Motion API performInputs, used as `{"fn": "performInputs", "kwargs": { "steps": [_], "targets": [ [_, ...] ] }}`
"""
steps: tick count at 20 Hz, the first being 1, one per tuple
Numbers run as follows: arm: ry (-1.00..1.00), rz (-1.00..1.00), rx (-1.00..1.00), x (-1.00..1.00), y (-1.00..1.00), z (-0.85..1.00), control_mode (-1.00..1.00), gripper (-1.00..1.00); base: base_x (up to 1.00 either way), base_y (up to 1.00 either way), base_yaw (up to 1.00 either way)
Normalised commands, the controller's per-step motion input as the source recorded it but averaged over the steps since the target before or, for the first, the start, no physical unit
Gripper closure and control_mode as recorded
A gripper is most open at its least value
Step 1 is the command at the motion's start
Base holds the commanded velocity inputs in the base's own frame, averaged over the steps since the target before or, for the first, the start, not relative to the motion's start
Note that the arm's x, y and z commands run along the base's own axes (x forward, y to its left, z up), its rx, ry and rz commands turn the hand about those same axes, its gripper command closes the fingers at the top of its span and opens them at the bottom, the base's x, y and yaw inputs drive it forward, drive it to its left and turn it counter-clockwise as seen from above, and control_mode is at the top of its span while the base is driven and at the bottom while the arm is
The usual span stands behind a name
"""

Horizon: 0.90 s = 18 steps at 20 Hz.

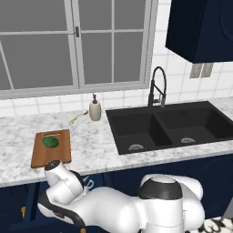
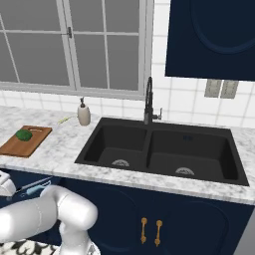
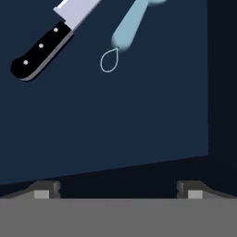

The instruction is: Place the appropriate cutting tool for cutting the broccoli skin on the cutting board.

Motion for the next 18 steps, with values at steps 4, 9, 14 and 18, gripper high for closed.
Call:
{"fn": "performInputs", "kwargs": {
  "steps": [4,9,14,18],
  "targets": [
    [0.00,0.03,-0.09,0.00,0.03,-0.30,-1.00,-1.00,0.00,0.00,0.00],
    [0.00,0.04,-0.06,-0.12,0.00,-0.21,-1.00,-1.00,0.00,0.00,0.00],
    [0.02,0.02,0.00,-0.24,0.00,-0.15,-1.00,-1.00,0.00,0.00,0.00],
    [0.04,0.01,0.00,-0.24,0.00,-0.12,-1.00,-1.00,0.00,0.00,0.00]
  ]
}}
